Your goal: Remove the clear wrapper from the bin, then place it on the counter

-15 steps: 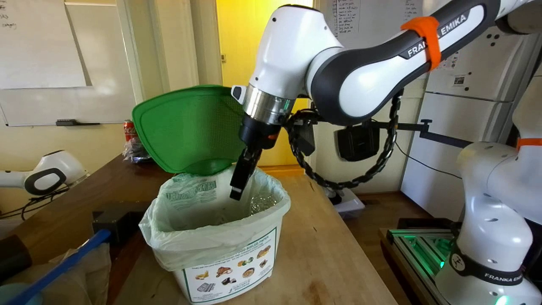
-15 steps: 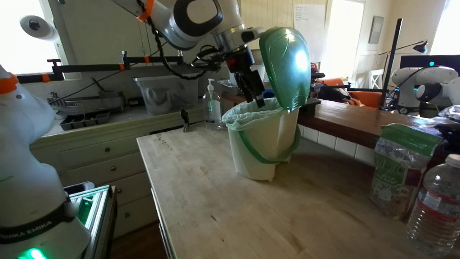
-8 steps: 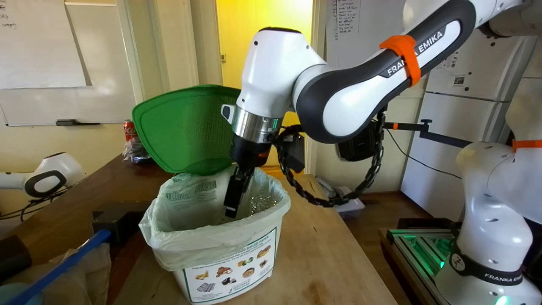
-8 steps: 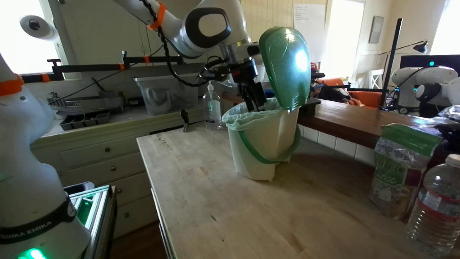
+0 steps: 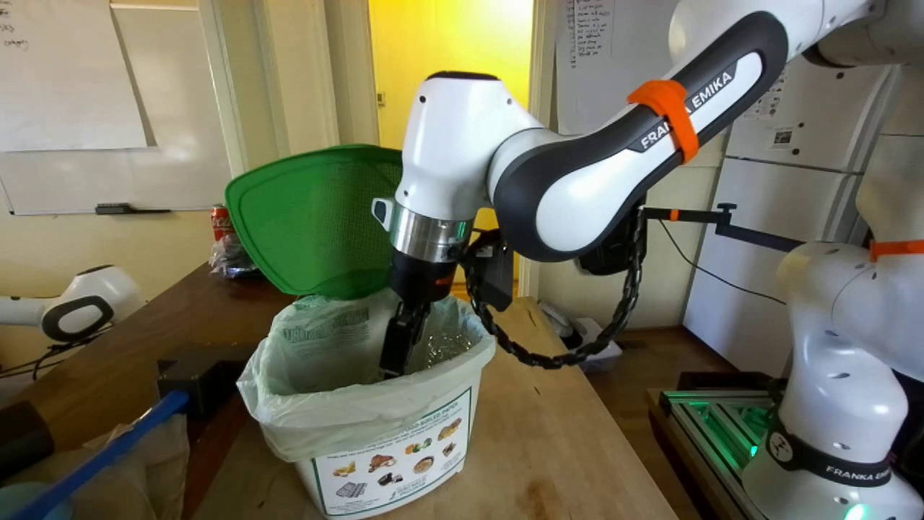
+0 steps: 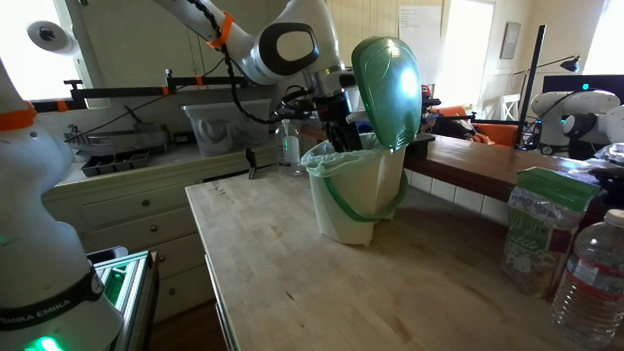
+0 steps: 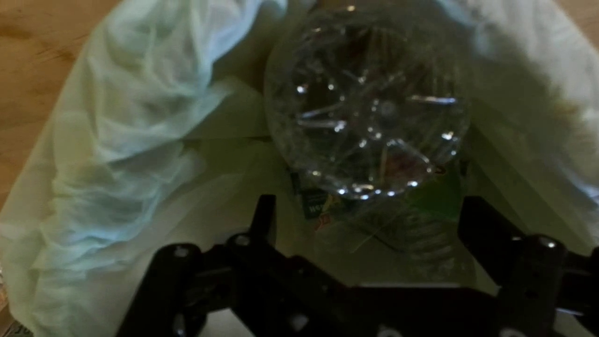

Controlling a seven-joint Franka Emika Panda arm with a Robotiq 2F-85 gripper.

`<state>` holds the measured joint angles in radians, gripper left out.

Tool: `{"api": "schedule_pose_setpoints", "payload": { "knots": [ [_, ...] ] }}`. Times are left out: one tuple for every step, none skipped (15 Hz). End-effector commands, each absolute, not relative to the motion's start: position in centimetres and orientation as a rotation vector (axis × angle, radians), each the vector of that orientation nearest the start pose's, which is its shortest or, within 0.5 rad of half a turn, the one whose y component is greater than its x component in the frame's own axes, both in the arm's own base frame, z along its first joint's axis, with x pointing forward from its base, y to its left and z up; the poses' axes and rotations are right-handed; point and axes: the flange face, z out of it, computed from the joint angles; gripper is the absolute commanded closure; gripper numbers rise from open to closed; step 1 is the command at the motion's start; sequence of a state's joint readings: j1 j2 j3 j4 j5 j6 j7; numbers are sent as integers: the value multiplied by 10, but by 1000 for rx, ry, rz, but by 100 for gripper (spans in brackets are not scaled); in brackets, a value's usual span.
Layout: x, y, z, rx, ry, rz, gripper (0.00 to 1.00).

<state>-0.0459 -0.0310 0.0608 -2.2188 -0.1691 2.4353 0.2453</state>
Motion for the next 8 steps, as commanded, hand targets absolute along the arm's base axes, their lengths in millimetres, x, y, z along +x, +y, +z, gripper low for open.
{"api": "schedule_pose_setpoints", "payload": {
  "knots": [
    [553, 6, 406, -3196, 218, -414, 0],
    [554, 5, 404, -3196, 222, -407, 0],
    [555, 4, 403, -3196, 224, -402, 0],
    [556, 4, 401, -3197, 227, -397, 0],
    [557, 3, 399, -3198, 228, -391, 0],
    [558, 2, 397, -3198, 230, -385, 0],
    [559, 2, 396, -3197, 232, -379, 0],
    [560, 2, 394, -3196, 236, -374, 0]
  ]
}}
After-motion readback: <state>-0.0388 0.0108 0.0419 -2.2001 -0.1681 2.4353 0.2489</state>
